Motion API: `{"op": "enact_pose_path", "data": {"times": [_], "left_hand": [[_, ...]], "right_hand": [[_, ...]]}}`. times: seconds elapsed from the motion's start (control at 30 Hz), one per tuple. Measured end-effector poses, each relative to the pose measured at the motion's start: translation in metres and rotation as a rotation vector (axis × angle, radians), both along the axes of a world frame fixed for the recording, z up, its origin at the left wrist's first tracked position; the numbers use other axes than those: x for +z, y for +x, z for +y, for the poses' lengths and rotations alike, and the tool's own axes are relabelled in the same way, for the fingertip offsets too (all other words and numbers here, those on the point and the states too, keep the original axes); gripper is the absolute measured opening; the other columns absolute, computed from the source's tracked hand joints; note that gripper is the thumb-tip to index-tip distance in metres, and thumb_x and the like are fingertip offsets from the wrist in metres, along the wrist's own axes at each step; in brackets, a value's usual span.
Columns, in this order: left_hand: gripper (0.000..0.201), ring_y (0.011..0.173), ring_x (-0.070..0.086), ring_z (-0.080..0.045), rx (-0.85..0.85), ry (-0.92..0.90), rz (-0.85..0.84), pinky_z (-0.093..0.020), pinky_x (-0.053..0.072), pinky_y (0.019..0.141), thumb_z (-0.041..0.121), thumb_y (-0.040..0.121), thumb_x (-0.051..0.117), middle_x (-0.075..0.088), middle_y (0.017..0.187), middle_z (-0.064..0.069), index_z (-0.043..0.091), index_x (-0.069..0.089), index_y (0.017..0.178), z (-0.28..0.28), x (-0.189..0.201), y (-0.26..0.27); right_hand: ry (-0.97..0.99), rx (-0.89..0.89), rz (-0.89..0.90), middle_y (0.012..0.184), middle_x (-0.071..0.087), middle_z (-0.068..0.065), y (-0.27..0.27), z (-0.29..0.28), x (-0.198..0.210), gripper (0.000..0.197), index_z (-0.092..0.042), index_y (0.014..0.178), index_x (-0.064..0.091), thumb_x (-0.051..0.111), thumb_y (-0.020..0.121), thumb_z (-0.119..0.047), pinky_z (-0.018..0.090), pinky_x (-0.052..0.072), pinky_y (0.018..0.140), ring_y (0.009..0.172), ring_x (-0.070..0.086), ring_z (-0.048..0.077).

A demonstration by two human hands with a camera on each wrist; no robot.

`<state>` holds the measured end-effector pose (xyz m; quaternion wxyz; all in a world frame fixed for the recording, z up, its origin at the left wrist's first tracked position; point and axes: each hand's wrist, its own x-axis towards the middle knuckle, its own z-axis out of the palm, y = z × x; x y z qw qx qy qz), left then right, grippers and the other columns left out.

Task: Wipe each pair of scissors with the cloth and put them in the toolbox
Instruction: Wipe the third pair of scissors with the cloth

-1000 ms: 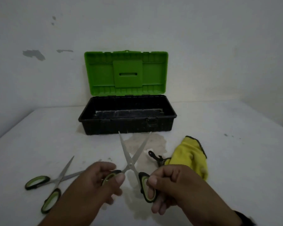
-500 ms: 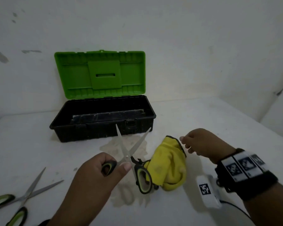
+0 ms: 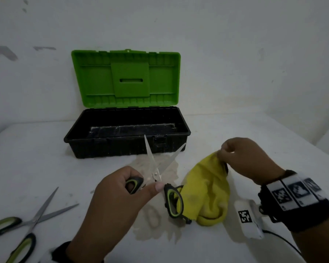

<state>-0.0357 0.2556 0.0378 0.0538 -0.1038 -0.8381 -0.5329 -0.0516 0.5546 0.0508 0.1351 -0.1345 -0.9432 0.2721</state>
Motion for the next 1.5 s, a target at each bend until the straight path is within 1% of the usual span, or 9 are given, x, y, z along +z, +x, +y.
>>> {"op": "enact_pose_path", "data": {"times": [0.13, 0.23, 0.37, 0.53, 0.67, 0.97, 1.17, 1.33, 1.5], "left_hand": [[0.049, 0.047, 0.036, -0.006, 0.019, 0.011, -0.007, -0.026, 0.036, 0.049, 0.064, 0.055, 0.075, 0.043, 0.054, 0.000, 0.018, 0.060, 0.066, -0.003, -0.002, 0.000], [0.044, 0.047, 0.037, -0.006, 0.022, -0.012, 0.019, -0.018, 0.035, 0.045, 0.059, 0.059, 0.078, 0.047, 0.056, -0.005, 0.020, 0.060, 0.067, -0.005, -0.001, 0.000], [0.036, 0.048, 0.044, -0.004, 0.064, -0.009, 0.070, -0.015, 0.040, 0.047, 0.055, 0.061, 0.079, 0.057, 0.063, 0.001, 0.024, 0.061, 0.067, -0.006, 0.001, -0.003], [0.032, 0.051, 0.050, -0.002, 0.099, -0.001, 0.091, -0.013, 0.041, 0.049, 0.053, 0.061, 0.081, 0.058, 0.058, 0.012, 0.026, 0.064, 0.067, -0.008, 0.000, -0.004], [0.035, 0.053, 0.049, 0.002, 0.123, -0.042, 0.107, -0.009, 0.040, 0.050, 0.055, 0.060, 0.081, 0.054, 0.053, 0.010, 0.027, 0.061, 0.067, -0.009, -0.002, -0.002], [0.036, 0.050, 0.046, -0.005, 0.138, -0.126, 0.157, -0.013, 0.037, 0.045, 0.058, 0.063, 0.076, 0.050, 0.055, 0.006, 0.029, 0.055, 0.068, -0.012, -0.002, -0.003], [0.038, 0.054, 0.048, -0.004, 0.107, -0.124, 0.191, -0.014, 0.043, 0.055, 0.062, 0.060, 0.073, 0.047, 0.051, 0.005, 0.028, 0.055, 0.063, -0.016, -0.003, -0.003], [0.039, 0.053, 0.046, -0.002, 0.081, -0.096, 0.170, -0.013, 0.041, 0.051, 0.058, 0.059, 0.079, 0.048, 0.051, 0.009, 0.026, 0.057, 0.060, -0.014, 0.001, 0.002], [0.039, 0.054, 0.047, -0.004, 0.070, -0.072, 0.169, -0.015, 0.042, 0.052, 0.059, 0.057, 0.078, 0.053, 0.058, 0.009, 0.025, 0.058, 0.061, -0.015, 0.002, 0.000]], "right_hand": [[-0.367, 0.114, 0.262, 0.106, 0.073, -0.007, 0.025, -0.012, 0.006, 0.029, -0.007, 0.063, 0.055, 0.061, 0.090, -0.003, 0.028, 0.050, 0.081, 0.101, 0.068, 0.012], [-0.689, 0.285, 0.312, 0.097, 0.075, 0.008, 0.037, -0.031, 0.009, 0.025, -0.011, 0.071, 0.060, 0.058, 0.096, -0.014, 0.031, 0.050, 0.068, 0.081, 0.068, 0.018], [-0.549, 0.335, 0.268, 0.073, 0.064, -0.002, 0.049, -0.066, 0.010, 0.021, -0.022, 0.082, 0.065, 0.055, 0.090, -0.038, 0.023, 0.045, 0.060, 0.065, 0.054, 0.010], [-0.543, 0.441, 0.243, 0.079, 0.070, -0.012, 0.048, -0.109, 0.002, 0.016, -0.027, 0.089, 0.069, 0.068, 0.091, -0.012, 0.012, 0.047, 0.064, 0.071, 0.064, 0.000], [-0.549, 0.414, 0.215, 0.084, 0.078, -0.008, 0.042, -0.132, -0.004, 0.022, -0.028, 0.100, 0.062, 0.075, 0.087, -0.016, 0.016, 0.052, 0.062, 0.074, 0.073, 0.007], [-0.614, 0.211, 0.344, 0.070, 0.074, -0.004, 0.037, -0.157, -0.012, 0.014, -0.019, 0.081, 0.070, 0.083, 0.078, -0.022, 0.014, 0.051, 0.055, 0.060, 0.068, 0.005], [-0.696, 0.166, 0.333, 0.068, 0.072, -0.001, 0.036, -0.161, -0.014, 0.017, -0.018, 0.076, 0.069, 0.083, 0.078, -0.028, 0.019, 0.053, 0.056, 0.062, 0.068, 0.012], [-0.720, 0.065, 0.377, 0.075, 0.074, -0.002, 0.032, -0.150, -0.007, 0.013, -0.021, 0.078, 0.071, 0.081, 0.081, -0.029, 0.018, 0.053, 0.058, 0.070, 0.069, 0.012], [-0.737, 0.163, 0.329, 0.070, 0.073, -0.001, 0.040, -0.154, -0.006, 0.016, -0.017, 0.075, 0.070, 0.082, 0.080, -0.025, 0.014, 0.050, 0.055, 0.063, 0.067, 0.008]]}}
